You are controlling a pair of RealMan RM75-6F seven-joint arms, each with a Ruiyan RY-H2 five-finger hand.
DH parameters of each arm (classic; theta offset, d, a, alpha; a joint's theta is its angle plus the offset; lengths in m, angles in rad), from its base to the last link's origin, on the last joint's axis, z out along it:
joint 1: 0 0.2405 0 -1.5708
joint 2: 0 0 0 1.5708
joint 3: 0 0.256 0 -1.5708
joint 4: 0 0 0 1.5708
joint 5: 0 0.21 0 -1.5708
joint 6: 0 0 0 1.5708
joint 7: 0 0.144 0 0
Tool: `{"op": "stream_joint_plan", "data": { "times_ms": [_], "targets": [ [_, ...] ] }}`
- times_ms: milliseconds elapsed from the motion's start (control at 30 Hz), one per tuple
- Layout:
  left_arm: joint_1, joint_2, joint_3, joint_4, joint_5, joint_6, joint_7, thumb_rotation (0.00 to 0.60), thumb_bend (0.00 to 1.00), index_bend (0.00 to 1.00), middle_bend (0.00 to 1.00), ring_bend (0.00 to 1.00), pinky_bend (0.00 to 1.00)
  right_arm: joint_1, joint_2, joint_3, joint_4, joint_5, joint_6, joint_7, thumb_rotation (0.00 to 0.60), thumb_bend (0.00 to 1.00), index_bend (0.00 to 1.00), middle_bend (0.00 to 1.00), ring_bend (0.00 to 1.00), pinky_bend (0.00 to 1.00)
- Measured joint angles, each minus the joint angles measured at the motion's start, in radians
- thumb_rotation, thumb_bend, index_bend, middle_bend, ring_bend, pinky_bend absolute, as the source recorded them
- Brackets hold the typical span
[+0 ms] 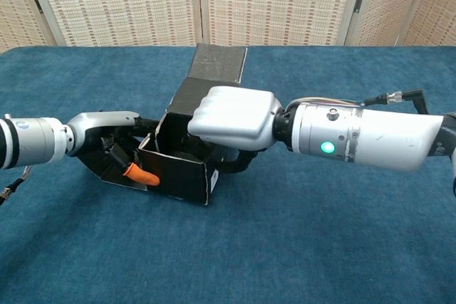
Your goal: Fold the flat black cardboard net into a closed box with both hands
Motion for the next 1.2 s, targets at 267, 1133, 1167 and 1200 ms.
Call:
{"op": "stream_joint_plan", "data": {
  "times_ms": [267, 1133, 1167, 1200],
  "targets": [
    [0.011, -0.003, -0.003, -0.002, -0.010, 0.027, 0.026, 0.600, 0.21, 0.24, 0.29, 0.52, 0.63, -0.010, 0.018, -0.018, 0.032, -0.029, 0.046, 0.003, 0.600, 0.21, 0.61, 0.52, 0.76, 1.00],
    [0.125, 0.131, 0.003, -0.206, 0.030, 0.277, 0.134, 0.600, 0.20, 0.04, 0.00, 0.00, 0.21, -0.256, 0.161, 0.035, -0.334, 0.265, 0.147, 0.099, 0.600, 0.07, 0.00, 0.05, 0.66, 1.00],
    [0.131, 0.140, 0.002, -0.217, 0.034, 0.285, 0.129, 0.600, 0.20, 0.04, 0.00, 0.00, 0.21, -0.277, 0.167, 0.036, -0.368, 0.298, 0.147, 0.112, 0.600, 0.06, 0.00, 0.06, 0.66, 1.00],
    [0.136, 0.149, 0.002, -0.227, 0.038, 0.293, 0.122, 0.600, 0.20, 0.04, 0.00, 0.00, 0.21, -0.298, 0.173, 0.038, -0.397, 0.332, 0.147, 0.129, 0.600, 0.06, 0.00, 0.06, 0.66, 1.00]
  ]
}}
